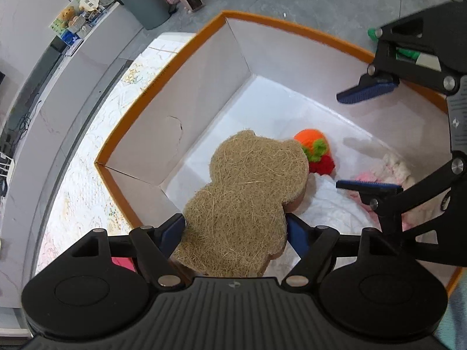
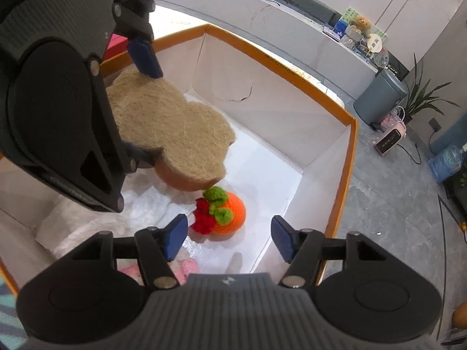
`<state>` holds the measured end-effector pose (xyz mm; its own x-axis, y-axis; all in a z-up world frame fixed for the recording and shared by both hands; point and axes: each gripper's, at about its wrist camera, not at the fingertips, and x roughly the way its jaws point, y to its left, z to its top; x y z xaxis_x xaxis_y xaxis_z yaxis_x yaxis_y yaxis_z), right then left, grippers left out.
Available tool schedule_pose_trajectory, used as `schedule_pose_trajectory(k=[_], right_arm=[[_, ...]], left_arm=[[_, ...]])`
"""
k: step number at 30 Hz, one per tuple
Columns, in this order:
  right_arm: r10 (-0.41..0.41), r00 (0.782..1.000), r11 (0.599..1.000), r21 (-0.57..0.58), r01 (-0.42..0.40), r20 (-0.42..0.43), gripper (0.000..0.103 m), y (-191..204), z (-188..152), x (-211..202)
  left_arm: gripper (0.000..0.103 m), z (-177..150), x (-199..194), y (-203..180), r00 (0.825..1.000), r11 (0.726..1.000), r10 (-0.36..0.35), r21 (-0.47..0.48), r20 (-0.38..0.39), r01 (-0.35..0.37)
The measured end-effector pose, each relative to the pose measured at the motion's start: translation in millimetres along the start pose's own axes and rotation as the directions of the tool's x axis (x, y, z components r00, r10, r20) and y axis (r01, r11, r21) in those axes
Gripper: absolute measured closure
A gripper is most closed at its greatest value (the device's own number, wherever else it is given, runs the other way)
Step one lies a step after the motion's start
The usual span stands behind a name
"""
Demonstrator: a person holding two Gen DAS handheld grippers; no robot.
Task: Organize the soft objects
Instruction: 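Drop the sponge and orange fruit into the box by opening both tools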
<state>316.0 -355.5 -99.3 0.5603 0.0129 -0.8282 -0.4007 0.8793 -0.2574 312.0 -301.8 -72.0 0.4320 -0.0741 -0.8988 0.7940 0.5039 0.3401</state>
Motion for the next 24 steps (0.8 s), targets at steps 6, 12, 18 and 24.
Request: schedule_pose_trajectory(k=[6, 12, 18, 24], right_arm=[[-0.005, 1.000, 1.000, 0.010, 0.005, 0.020, 0.034, 0, 2, -17], [0.001, 0.999, 0.999, 0.043, -0.002, 0.044, 0.034, 4, 1, -37], [-0.006, 0.998, 0.998, 0.061, 0.002, 0.069, 0.032, 13, 0, -58], [-0.013, 0.996, 0.998, 0.060, 0.007, 0.090, 0.032, 29, -2, -78]], left_arm=[[0.010, -5, -23, 7, 0.998, 0.998, -0.038, -0.055, 0.052, 0.041], [0.010, -16, -48, 16, 0.992, 0.993, -0.056, -0.096, 0.114, 0.068], [0.010, -29, -71, 17, 0.988, 0.991, -0.047, -0.118, 0.147, 0.065], [0.014, -55, -96, 17, 0.983, 0.989, -0.038, -0.133, 0.179, 0.062]])
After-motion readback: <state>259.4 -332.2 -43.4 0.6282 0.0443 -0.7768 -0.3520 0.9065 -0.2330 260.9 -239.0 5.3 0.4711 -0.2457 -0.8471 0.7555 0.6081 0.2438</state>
